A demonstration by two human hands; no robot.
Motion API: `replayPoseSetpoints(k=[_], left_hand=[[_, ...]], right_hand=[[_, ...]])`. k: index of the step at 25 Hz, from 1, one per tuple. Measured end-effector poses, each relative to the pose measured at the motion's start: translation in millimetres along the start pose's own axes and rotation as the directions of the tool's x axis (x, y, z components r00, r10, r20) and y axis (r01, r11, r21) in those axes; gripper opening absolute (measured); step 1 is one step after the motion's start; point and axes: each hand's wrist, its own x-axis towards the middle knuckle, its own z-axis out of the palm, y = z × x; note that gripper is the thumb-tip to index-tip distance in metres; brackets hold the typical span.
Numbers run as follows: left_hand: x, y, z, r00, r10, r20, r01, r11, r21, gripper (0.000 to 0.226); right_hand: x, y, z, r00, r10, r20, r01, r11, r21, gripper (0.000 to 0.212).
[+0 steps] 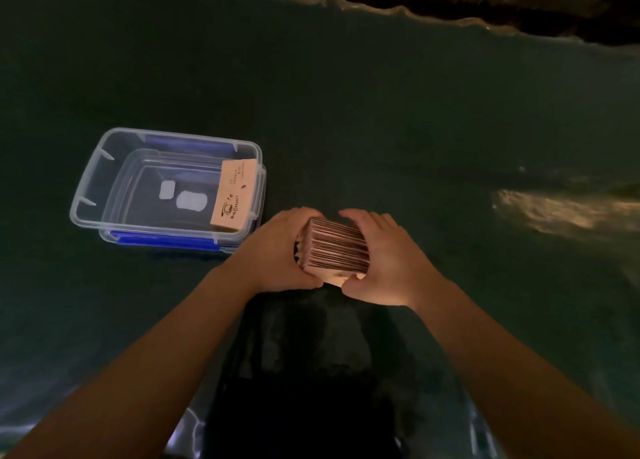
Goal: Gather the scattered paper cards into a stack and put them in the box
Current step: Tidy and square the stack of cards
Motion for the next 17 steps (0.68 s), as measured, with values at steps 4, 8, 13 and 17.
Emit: replayPoseSetpoints(k=[4, 8, 13, 17], left_hand=[[-4.8, -18.9, 14.9, 0.996, -0.088, 0.010, 0.088, 0.989, -0.118, 0.089], [-9.6, -33.0, 25.0, 0.987, -0.158, 0.007, 0.158, 0.985, -0.068, 0.095], [-9.3, -39.2, 27.1, 0.991, -0.124, 0.041, 0.125, 0.992, -0.019, 0.101], [-4.6, -38.4, 29.5, 0.988, -0.133, 0.074, 0.135, 0.991, -0.023, 0.100]], right_hand=[[-11.4, 13.3, 17.2, 0.997, 0.075, -0.026, -0.062, 0.938, 0.342, 0.105], [-23.1, 27.5, 42.5, 0.987, 0.139, -0.084, -0.089, 0.895, 0.436, 0.105], [-22.6, 41.4, 57.0, 0.969, 0.246, -0.005, -0.234, 0.928, 0.289, 0.109], [-15.9, 37.5, 59.8, 0.967, 0.256, 0.007, -0.243, 0.908, 0.340, 0.098]])
